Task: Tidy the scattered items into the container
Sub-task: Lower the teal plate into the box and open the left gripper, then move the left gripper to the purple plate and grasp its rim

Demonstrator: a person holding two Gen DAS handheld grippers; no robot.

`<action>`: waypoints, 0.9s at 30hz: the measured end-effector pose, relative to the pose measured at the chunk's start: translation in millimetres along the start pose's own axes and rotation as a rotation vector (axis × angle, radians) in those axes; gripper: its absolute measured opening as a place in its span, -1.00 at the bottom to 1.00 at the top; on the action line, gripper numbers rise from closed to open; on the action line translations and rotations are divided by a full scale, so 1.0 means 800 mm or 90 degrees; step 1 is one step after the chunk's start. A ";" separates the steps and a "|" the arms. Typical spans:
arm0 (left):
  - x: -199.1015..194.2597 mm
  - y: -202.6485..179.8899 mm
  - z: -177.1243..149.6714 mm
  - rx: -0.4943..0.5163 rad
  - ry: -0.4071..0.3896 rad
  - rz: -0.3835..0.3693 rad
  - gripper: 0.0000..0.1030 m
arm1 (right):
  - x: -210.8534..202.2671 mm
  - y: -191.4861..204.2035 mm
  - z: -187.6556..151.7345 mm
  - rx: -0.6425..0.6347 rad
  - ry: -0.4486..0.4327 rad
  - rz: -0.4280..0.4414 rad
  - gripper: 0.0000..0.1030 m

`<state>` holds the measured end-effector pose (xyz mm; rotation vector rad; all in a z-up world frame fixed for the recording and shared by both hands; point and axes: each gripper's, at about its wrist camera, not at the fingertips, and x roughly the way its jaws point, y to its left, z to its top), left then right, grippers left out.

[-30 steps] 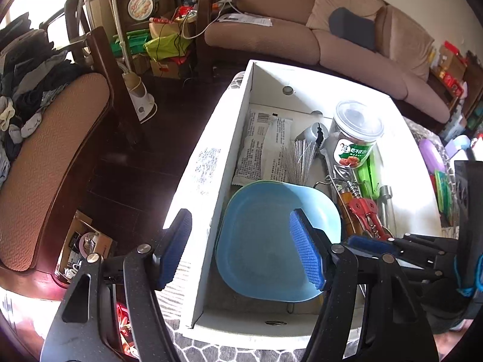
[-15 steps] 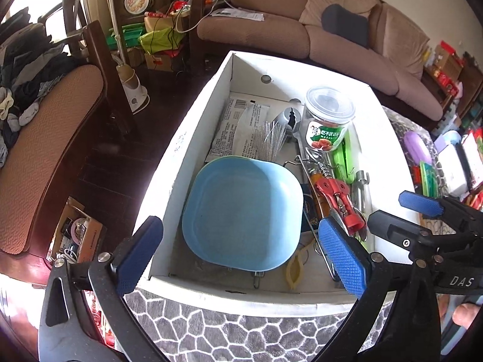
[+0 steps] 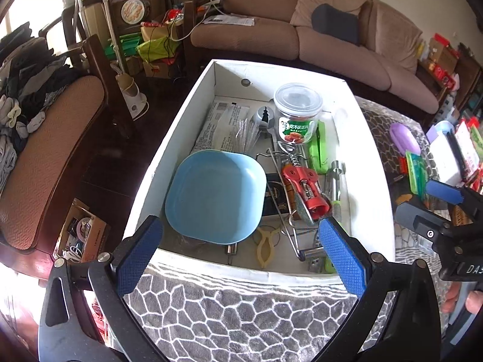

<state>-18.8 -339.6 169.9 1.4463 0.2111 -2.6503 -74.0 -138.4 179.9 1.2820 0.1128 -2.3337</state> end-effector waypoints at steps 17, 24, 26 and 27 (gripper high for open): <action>0.023 -0.230 0.016 0.098 0.005 -0.065 1.00 | -0.079 -0.198 -0.027 0.065 -0.030 -0.086 1.00; 0.032 -0.302 0.018 0.118 0.000 -0.090 1.00 | -0.106 -0.273 -0.042 0.103 -0.037 -0.133 1.00; 0.032 -0.316 0.018 0.121 -0.001 -0.094 1.00 | -0.114 -0.289 -0.047 0.114 -0.041 -0.139 1.00; 0.032 -0.323 0.017 0.123 0.001 -0.097 1.00 | -0.117 -0.296 -0.049 0.120 -0.042 -0.141 1.00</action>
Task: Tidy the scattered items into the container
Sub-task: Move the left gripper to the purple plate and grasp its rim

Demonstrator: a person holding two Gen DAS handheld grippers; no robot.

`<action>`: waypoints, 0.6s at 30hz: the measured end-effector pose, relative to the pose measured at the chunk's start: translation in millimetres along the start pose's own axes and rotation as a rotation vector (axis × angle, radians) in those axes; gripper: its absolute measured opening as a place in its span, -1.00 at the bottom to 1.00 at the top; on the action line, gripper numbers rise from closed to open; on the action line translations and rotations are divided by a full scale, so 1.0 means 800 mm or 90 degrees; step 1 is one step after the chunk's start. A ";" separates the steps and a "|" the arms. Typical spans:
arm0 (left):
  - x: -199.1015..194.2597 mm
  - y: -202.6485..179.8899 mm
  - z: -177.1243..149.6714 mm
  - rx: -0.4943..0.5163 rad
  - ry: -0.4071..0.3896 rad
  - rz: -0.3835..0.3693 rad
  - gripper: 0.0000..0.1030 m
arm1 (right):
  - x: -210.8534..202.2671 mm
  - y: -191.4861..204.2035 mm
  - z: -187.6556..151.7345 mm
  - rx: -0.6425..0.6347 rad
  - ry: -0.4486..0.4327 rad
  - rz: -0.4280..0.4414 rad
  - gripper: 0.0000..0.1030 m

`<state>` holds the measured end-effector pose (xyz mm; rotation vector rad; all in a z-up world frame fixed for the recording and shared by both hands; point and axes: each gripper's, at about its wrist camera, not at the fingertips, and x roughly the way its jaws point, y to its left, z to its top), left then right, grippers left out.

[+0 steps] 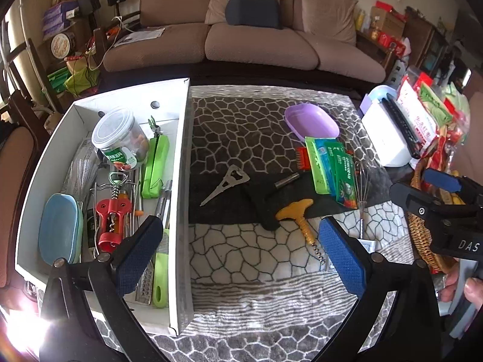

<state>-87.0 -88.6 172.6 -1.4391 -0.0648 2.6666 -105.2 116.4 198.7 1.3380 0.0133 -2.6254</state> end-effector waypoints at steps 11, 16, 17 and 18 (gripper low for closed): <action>0.030 -0.034 0.012 -0.011 0.004 -0.021 1.00 | -0.002 -0.061 0.000 0.027 -0.002 -0.025 1.00; 0.056 -0.047 0.029 -0.015 0.005 -0.024 1.00 | 0.016 -0.094 0.006 0.041 -0.002 -0.016 1.00; 0.062 -0.052 0.033 -0.011 0.007 -0.025 1.00 | 0.021 -0.101 0.009 0.044 0.000 -0.018 1.00; 0.069 -0.057 0.037 -0.005 0.009 -0.026 1.00 | 0.027 -0.108 0.013 0.046 0.002 -0.018 1.00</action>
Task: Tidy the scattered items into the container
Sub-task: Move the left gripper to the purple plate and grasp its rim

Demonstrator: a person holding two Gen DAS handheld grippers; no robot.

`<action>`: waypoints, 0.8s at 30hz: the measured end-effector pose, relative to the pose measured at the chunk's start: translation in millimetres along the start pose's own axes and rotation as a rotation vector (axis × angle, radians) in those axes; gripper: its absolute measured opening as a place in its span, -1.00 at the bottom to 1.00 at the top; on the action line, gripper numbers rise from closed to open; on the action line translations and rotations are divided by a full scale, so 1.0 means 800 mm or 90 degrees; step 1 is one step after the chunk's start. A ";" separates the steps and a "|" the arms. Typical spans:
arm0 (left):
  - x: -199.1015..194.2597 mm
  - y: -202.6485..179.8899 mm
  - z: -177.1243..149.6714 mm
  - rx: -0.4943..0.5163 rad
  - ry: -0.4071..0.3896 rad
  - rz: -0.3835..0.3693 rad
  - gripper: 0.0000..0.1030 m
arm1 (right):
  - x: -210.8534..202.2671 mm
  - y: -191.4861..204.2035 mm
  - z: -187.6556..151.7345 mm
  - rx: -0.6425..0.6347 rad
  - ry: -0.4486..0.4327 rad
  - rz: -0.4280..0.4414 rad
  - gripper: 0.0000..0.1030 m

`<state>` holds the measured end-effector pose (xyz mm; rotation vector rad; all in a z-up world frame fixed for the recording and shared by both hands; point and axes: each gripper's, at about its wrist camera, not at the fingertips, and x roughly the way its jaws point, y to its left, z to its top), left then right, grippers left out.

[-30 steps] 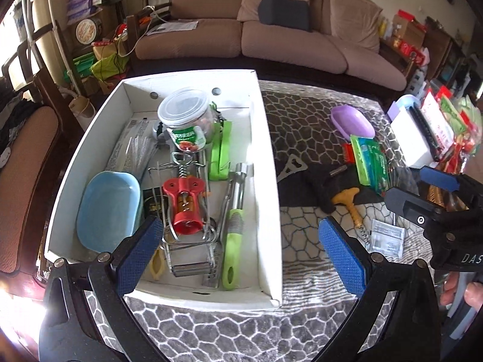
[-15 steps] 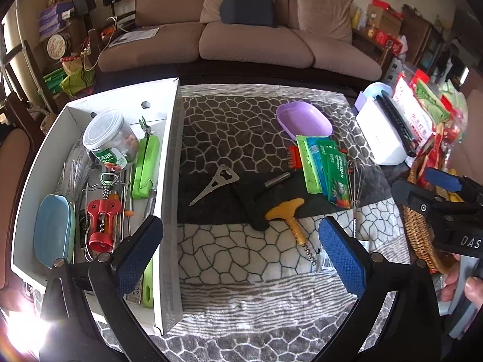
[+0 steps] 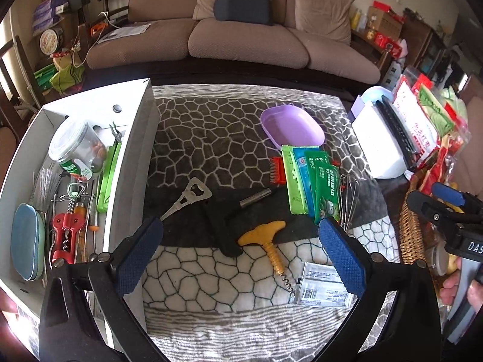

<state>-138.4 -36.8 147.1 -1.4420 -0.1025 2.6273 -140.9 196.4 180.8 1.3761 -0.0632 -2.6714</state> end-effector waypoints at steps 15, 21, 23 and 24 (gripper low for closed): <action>0.161 -0.028 0.092 -0.005 0.045 -0.005 0.99 | 0.139 -0.070 0.088 0.045 0.029 0.057 1.00; 0.242 -0.026 0.126 -0.008 0.069 0.017 0.78 | 0.218 -0.083 0.110 0.085 0.054 0.088 0.90; 0.265 -0.028 0.130 -0.008 0.080 0.022 0.57 | 0.241 -0.086 0.112 0.105 0.068 0.092 0.64; 0.274 -0.029 0.132 -0.005 0.085 0.027 0.42 | 0.251 -0.086 0.113 0.112 0.073 0.094 0.54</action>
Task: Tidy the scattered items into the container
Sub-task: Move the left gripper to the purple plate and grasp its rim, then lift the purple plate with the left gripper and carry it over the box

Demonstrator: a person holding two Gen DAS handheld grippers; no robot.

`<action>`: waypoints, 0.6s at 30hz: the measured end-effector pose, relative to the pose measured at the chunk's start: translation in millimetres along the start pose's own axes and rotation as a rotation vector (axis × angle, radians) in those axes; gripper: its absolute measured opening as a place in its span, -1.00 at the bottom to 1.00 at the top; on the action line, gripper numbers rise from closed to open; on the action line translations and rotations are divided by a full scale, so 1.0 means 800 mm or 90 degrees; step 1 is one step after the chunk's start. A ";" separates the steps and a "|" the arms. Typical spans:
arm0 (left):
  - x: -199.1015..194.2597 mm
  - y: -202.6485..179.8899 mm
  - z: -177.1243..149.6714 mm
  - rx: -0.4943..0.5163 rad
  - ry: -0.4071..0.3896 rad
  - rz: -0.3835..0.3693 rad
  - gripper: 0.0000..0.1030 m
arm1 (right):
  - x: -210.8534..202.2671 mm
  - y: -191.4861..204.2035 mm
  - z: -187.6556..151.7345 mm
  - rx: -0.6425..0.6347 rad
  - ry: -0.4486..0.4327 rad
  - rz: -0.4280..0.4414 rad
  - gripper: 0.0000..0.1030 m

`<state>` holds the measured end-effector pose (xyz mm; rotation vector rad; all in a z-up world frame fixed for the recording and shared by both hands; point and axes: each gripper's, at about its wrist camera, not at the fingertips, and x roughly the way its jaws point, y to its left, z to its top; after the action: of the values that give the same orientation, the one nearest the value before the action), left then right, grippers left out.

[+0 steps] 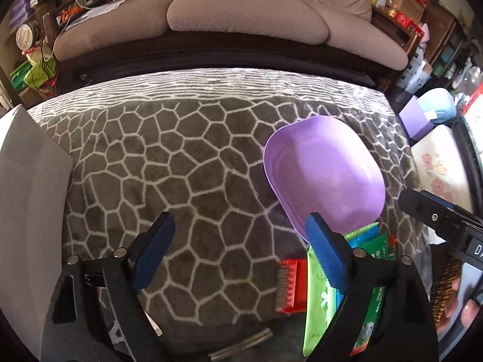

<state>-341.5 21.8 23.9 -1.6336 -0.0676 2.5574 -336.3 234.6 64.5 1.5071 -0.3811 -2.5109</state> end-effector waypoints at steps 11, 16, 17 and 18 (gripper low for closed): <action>0.037 -0.020 0.008 0.002 0.000 -0.034 -0.12 | 0.043 0.015 -0.004 -0.034 0.032 0.011 -0.32; 0.038 -0.029 0.010 0.003 -0.007 -0.030 -0.56 | 0.045 0.027 -0.005 -0.059 0.042 -0.004 -0.72; 0.037 -0.025 0.011 -0.004 -0.008 -0.033 -0.68 | 0.045 0.027 -0.005 -0.065 0.043 -0.009 -0.72; 0.036 -0.020 0.013 -0.016 -0.007 -0.042 -0.78 | 0.044 0.026 -0.005 -0.065 0.045 -0.007 -0.72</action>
<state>-361.4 41.0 3.9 -1.5977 -0.1536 2.5264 -348.9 204.5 39.6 1.5578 -0.2306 -2.4381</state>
